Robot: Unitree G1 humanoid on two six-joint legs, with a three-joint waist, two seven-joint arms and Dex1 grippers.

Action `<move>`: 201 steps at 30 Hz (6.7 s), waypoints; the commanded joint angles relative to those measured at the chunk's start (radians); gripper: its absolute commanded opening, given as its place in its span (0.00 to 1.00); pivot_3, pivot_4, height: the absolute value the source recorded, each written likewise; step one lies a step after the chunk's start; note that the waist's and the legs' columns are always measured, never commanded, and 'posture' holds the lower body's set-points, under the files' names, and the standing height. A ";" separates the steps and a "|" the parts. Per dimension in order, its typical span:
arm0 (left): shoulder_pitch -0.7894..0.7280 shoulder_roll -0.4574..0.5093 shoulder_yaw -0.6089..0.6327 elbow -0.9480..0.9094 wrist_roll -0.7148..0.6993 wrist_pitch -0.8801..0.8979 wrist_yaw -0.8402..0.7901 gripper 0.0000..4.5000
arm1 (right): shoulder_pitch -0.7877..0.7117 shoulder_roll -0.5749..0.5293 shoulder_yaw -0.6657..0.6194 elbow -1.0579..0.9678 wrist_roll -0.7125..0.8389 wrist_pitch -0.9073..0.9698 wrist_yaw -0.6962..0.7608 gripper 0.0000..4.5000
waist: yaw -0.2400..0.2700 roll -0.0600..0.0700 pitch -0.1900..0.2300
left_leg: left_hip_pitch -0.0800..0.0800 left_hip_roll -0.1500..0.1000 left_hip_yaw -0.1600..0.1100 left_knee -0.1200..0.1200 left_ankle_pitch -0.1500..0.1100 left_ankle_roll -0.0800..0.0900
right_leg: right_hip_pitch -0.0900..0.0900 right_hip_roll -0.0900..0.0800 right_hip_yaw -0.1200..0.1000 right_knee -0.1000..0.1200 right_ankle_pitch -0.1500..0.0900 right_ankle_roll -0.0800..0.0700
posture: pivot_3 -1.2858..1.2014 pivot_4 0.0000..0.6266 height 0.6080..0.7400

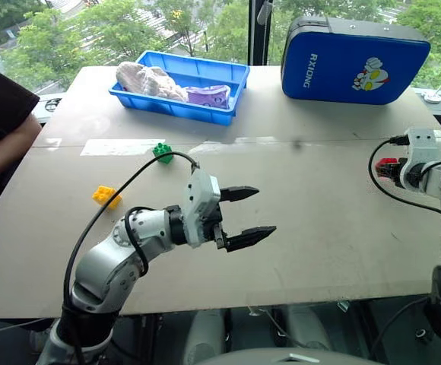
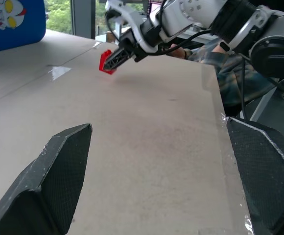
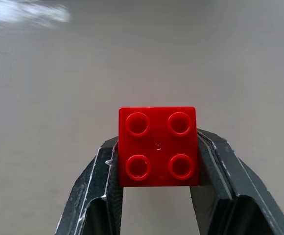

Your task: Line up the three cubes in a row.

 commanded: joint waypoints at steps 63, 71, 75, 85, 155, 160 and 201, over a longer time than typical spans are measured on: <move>0.185 -0.020 0.379 0.028 0.022 0.089 0.491 1.00 | -0.031 0.078 0.210 -0.258 -0.012 -0.653 0.745 0.92 | 0.028 0.002 0.002 | 0.000 0.001 0.000 0.001 0.000 -0.001 | -0.001 -0.003 -0.003 0.002 -0.001 -0.005 | 0.52 0.24 1.00; -0.241 0.016 0.275 0.388 0.161 0.273 0.611 1.00 | 0.230 0.106 0.039 -0.725 0.107 -0.405 0.379 0.92 | 0.030 0.001 0.002 | 0.000 -0.001 -0.001 0.002 0.000 -0.001 | 0.002 -0.003 -0.004 0.002 -0.001 -0.005 | 0.52 0.24 1.00; -0.456 0.045 0.173 0.723 0.266 0.177 0.490 1.00 | 0.347 0.082 0.009 -0.867 0.130 -0.363 0.303 0.92 | 0.028 0.000 0.002 | 0.000 -0.002 0.000 0.002 0.000 -0.001 | 0.002 -0.002 -0.005 0.002 -0.001 -0.005 | 0.52 0.24 1.00; -0.807 0.053 -0.013 1.433 0.513 -0.196 0.165 0.94 | 0.497 0.052 -0.054 -1.032 0.174 -0.331 0.175 0.93 | 0.026 -0.003 0.003 | -0.001 -0.002 0.005 0.002 0.000 -0.001 | 0.001 -0.002 -0.006 0.000 -0.001 -0.005 | 0.52 0.24 1.00; -0.808 -0.130 -0.179 1.434 0.668 -0.731 -0.614 0.99 | 0.989 -0.042 -0.211 -1.155 0.299 -0.472 0.170 0.94 | 0.029 -0.008 0.004 | -0.001 0.000 -0.003 0.007 -0.001 0.001 | 0.003 -0.001 -0.005 0.001 -0.004 -0.001 | 0.52 0.24 1.00; -0.651 0.004 -0.069 1.108 0.551 -0.496 -0.618 0.99 | 0.930 -0.051 -0.178 -1.118 0.318 -0.479 0.188 0.94 | 0.020 -0.008 0.004 | -0.001 0.002 -0.003 0.007 -0.001 0.001 | 0.003 -0.001 -0.004 0.001 -0.004 -0.001 | 0.52 0.24 1.00; -0.325 0.365 0.181 0.972 0.515 0.105 -0.041 0.50 | 0.764 -0.068 -0.020 -0.998 0.330 -0.526 0.283 0.94 | 0.030 -0.009 0.003 | 0.000 0.002 -0.001 0.006 -0.001 0.000 | 0.002 -0.005 -0.006 0.002 -0.001 -0.005 | 0.52 0.24 1.00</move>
